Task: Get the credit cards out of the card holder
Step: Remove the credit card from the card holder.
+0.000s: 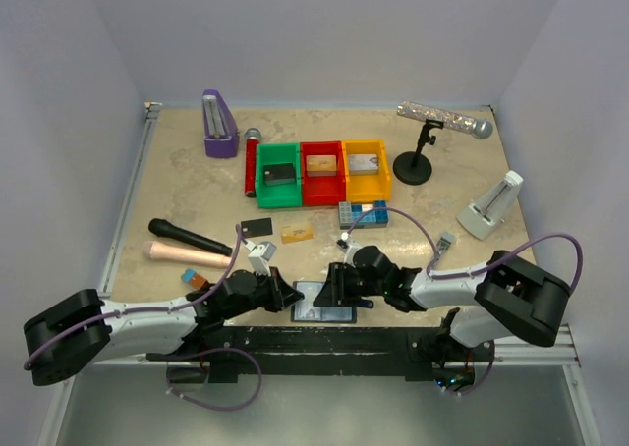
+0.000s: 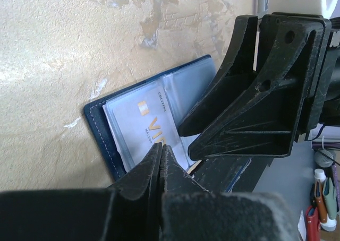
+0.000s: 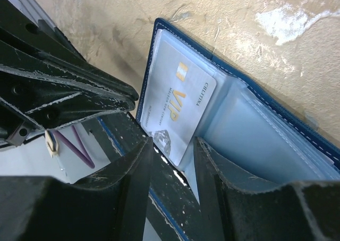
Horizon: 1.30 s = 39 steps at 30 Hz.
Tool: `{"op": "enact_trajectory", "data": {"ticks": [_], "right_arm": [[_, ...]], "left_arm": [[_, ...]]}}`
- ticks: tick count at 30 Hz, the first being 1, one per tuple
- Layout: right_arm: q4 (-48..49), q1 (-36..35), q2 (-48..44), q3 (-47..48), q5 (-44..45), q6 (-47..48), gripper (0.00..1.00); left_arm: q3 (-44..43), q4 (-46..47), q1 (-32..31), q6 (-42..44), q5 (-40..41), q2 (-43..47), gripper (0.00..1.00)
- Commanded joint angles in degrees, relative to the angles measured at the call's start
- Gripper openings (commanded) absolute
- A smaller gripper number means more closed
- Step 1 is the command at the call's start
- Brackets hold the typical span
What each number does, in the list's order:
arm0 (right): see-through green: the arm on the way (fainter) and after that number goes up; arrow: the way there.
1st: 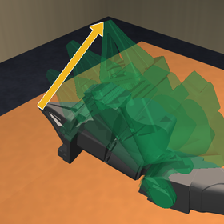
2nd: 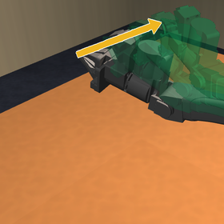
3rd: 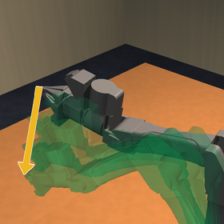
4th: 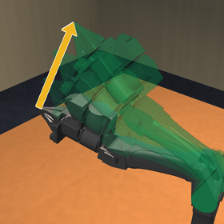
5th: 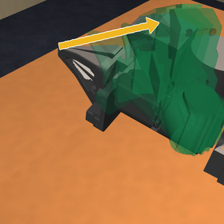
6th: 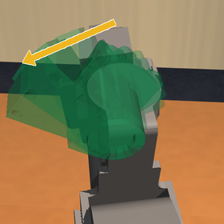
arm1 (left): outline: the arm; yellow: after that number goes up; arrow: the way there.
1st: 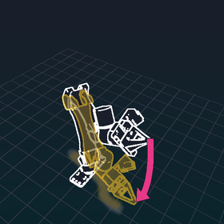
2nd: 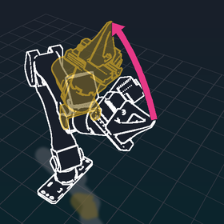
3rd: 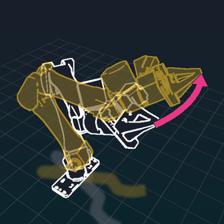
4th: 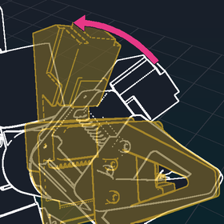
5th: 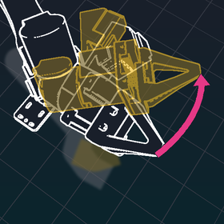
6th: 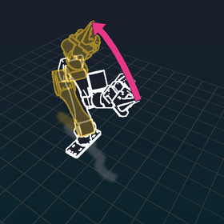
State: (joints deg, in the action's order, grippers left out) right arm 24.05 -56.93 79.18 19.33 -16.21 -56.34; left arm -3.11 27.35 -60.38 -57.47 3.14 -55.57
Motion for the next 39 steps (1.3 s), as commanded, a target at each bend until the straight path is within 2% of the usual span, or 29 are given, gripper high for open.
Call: {"op": "enact_trajectory", "data": {"ticks": [1,7,17,27,39], "right_arm": [[3.89,0.06,1.5,-1.14,1.53,-1.23,0.42],[5.57,0.06,2.83,-1.84,1.53,-2.11,0.41],[1.7,0.06,0.54,-2.02,3.2,-2.37,0.4],[11.18,0.06,2.56,-4.65,2.06,-5.89,0.39],[14.96,0.06,4.67,-5.27,1.88,-7.47,0.41]], "left_arm": [[0.13,4.02,0.26,0.08,-0.06,-0.68,0.0],[0.65,3.06,0.26,-0.71,0.38,-1.38,0.0],[1.27,2.27,0.26,-2.38,2.22,-2.7,0.0],[1.79,1.83,0.18,-3.61,2.93,-4.81,0.0],[2.59,4.81,0.17,-4.4,2.23,-8.32,0.0]]}}
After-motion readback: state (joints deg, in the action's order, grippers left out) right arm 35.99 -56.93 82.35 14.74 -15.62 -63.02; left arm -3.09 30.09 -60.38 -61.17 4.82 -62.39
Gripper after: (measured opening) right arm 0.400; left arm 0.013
